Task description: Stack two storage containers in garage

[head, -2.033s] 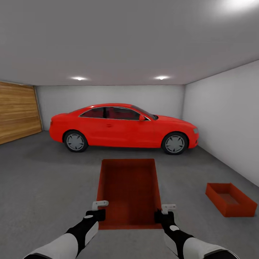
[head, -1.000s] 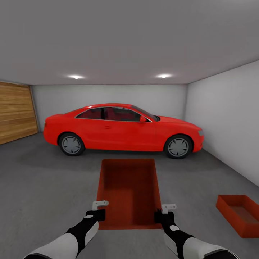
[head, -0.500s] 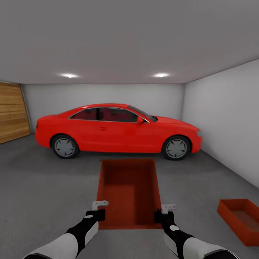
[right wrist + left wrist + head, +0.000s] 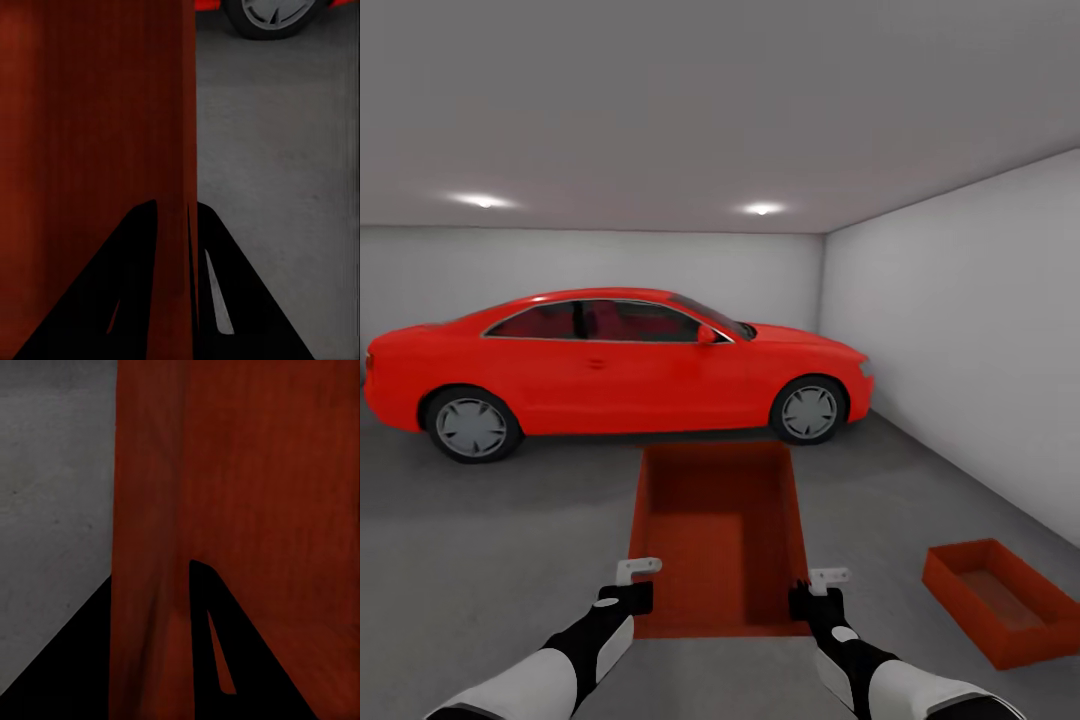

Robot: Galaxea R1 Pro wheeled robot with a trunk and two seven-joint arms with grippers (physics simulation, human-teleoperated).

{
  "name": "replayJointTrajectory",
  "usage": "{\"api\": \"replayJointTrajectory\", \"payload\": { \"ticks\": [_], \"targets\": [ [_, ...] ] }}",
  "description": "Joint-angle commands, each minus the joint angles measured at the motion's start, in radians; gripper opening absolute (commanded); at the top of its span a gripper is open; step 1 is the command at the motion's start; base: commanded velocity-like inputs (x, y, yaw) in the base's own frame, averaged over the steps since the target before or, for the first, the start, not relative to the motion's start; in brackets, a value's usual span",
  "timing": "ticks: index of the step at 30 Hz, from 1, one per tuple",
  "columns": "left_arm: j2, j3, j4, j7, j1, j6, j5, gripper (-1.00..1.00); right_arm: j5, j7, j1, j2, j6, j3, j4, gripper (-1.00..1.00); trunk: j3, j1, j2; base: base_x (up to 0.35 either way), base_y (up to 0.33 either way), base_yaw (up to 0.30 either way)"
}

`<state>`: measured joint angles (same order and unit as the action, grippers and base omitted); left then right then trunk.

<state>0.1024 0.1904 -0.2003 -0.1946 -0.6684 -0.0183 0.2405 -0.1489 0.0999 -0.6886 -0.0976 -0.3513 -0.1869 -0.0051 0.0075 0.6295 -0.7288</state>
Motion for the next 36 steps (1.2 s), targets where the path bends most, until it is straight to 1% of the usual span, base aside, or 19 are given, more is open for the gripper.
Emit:
{"api": "replayJointTrajectory", "payload": {
  "ticks": [1, 36],
  "targets": [
    [-0.016, -0.017, -0.005, -0.013, 0.0, 0.015, -0.01, -1.0, -0.034, 0.001, 0.0, 0.01, -0.006, 0.053, 0.004, -1.0, 0.0, 0.001, 0.0, 0.321, 0.0, -0.277],
    [-0.018, -0.018, -0.001, -0.013, 0.0, 0.015, -0.01, -1.0, -0.034, 0.001, 0.0, 0.01, -0.006, 0.053, 0.004, -1.0, 0.0, 0.001, 0.0, 0.321, 0.0, -0.279]
  ]
}}
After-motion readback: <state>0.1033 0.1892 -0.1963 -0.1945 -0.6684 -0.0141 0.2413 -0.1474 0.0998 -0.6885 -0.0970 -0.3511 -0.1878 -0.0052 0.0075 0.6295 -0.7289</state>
